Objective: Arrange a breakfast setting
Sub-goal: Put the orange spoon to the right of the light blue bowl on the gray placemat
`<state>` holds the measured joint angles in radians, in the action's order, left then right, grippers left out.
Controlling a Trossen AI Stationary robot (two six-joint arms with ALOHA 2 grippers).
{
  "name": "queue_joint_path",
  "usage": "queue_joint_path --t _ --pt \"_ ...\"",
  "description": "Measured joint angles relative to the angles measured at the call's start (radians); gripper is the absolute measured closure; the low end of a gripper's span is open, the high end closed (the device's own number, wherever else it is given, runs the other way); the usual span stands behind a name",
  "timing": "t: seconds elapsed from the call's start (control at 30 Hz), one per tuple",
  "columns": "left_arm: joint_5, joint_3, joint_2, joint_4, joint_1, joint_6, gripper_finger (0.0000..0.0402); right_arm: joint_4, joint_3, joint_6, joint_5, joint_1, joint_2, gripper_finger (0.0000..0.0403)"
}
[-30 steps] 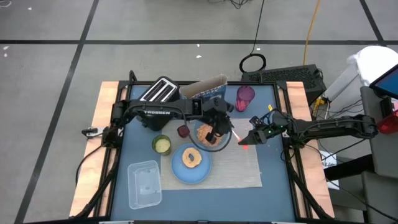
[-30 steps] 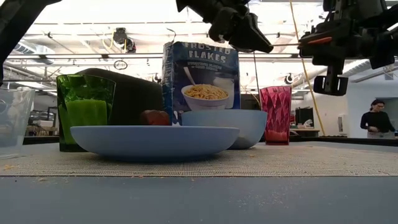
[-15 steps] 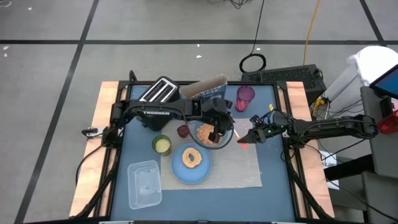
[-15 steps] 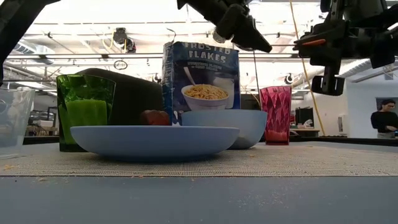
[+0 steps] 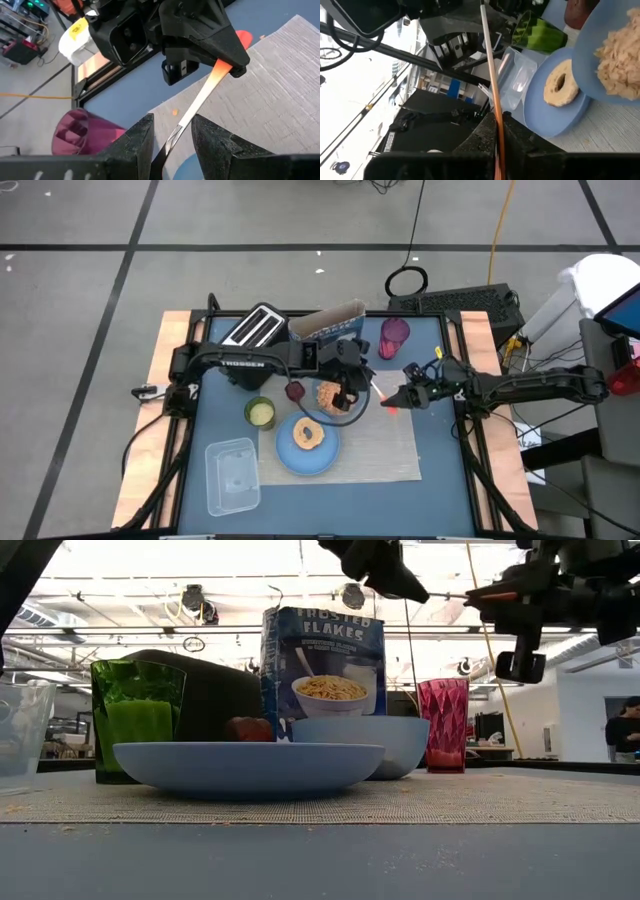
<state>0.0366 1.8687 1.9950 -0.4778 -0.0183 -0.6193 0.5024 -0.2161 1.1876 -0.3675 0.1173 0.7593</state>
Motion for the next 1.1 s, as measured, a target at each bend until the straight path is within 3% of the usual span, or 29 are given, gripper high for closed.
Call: queue_joint_path --t 1.1 --pt "-0.002 0.0 -0.001 0.002 -0.007 0.027 0.0254 0.0 0.002 0.006 0.003 0.0 0.0 0.04"
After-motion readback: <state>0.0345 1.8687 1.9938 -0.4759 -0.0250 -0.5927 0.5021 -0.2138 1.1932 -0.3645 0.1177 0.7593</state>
